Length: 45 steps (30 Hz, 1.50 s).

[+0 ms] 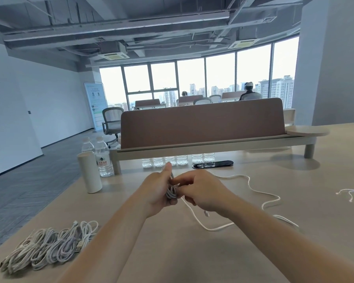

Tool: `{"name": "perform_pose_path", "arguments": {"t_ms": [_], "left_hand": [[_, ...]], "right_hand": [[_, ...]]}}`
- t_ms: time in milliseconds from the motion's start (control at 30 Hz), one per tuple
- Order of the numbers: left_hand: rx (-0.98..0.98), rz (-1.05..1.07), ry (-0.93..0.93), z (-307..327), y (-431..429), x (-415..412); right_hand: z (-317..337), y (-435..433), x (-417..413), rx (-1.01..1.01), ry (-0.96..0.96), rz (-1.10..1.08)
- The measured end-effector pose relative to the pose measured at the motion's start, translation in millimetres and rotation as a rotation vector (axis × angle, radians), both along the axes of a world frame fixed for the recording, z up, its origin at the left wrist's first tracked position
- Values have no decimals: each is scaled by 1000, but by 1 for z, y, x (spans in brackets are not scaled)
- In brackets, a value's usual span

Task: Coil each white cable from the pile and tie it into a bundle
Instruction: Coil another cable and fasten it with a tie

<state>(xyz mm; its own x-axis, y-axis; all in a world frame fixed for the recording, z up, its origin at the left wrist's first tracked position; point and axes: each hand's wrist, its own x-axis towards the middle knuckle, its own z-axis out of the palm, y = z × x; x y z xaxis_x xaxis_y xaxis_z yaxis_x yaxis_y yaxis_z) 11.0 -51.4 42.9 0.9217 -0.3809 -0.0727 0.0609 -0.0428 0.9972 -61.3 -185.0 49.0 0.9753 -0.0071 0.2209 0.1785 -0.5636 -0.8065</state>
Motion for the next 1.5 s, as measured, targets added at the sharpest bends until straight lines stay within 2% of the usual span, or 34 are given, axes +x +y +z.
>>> {"name": "perform_pose_path", "arguments": {"t_ms": [133, 267, 367, 500, 633, 733, 933, 1167, 1367, 1500], "left_hand": [[-4, 27, 5, -1, -2, 3], [-41, 106, -6, 3, 1, 7], [-98, 130, 25, 7, 10, 14], [-135, 47, 65, 10, 16, 11], [-69, -67, 40, 10, 14, 5], [38, -49, -47, 8, 12, 5], [201, -60, -143, 4, 9, 2], [203, -136, -120, 6, 8, -4], [218, -158, -103, 7, 5, -9], [181, -141, -63, 9, 8, -6]], "right_hand": [[-1, 4, -2, 22, -3, 48], [-2, 0, -5, 151, 66, 140], [-4, -10, -5, 39, 139, 165], [-7, -20, -3, -207, 249, 165], [-8, -21, 10, -401, 165, -20], [-3, -21, 15, -434, 115, -124], [7, -20, 15, -403, 5, -127], [6, -15, 16, -416, -64, -134], [3, -11, 17, -417, -136, -228], [5, -16, 17, -394, -96, -322]]}}
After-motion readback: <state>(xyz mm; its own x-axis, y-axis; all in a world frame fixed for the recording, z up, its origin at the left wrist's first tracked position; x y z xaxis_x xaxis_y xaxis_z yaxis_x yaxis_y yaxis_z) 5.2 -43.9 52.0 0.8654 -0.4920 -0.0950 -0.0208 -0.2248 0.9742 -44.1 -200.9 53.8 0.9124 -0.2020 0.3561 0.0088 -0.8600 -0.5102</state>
